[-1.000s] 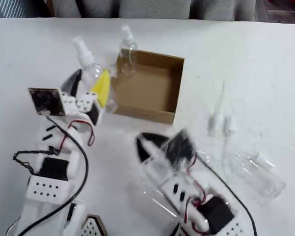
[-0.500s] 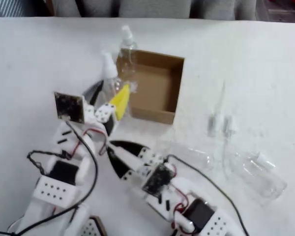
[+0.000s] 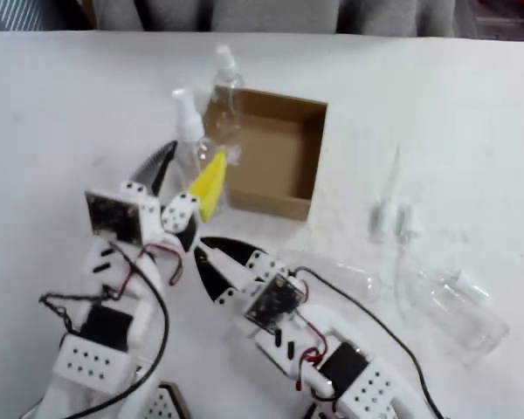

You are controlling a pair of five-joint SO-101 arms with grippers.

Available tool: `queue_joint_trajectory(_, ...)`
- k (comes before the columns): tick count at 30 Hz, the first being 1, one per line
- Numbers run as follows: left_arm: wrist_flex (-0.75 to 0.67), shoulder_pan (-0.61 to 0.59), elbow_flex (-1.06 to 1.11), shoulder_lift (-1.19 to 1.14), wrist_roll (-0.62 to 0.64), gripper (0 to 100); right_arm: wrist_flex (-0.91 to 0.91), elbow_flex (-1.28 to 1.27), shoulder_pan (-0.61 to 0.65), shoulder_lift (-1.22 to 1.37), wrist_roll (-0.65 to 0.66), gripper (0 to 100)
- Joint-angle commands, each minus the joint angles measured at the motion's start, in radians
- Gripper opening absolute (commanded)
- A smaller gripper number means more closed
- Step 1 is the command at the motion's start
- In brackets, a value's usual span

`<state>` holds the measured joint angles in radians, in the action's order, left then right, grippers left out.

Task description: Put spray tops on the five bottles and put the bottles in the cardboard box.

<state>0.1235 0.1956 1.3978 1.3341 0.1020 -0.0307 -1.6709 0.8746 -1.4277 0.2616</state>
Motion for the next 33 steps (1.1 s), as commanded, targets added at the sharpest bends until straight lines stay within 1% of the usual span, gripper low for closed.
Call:
queue_joint_trajectory(1,-0.028,0.025,0.014,0.084,-0.014,2,0.134,0.058,-0.015,0.199,0.011,1.6)
queue_joint_trajectory(4,-0.028,0.045,0.037,0.105,-0.017,2,0.225,0.083,-0.027,0.334,0.011,1.6)
queue_joint_trajectory(6,-0.028,0.048,0.044,0.11,-0.017,2,0.302,0.086,-0.061,0.4,0.011,1.6)
queue_joint_trajectory(9,-0.028,0.048,0.044,0.108,-0.017,2,0.389,0.086,-0.099,0.46,0.011,1.6)
queue_joint_trajectory(11,-0.028,0.048,0.044,0.107,-0.017,2,0.409,0.086,-0.105,0.478,0.011,1.6)
queue_joint_trajectory(16,-0.026,0.048,0.068,0.11,-0.018,2,0.409,0.101,-0.11,0.486,0.011,1.6)
queue_joint_trajectory(18,-0.026,0.05,0.08,0.11,-0.018,2,0.409,0.117,-0.137,0.489,0.003,1.6)
queue_joint_trajectory(21,-0.026,0.048,0.083,0.11,-0.018,2,0.407,0.14,-0.183,0.489,-0.098,1.6)
queue_joint_trajectory(23,-0.026,0.048,0.083,0.11,-0.018,2,0.406,0.146,-0.202,0.489,-0.137,1.6)
queue_joint_trajectory(33,-0.034,0.047,0.081,0.108,-0.018,2,0.401,0.109,-0.186,0.479,-0.135,1.6)
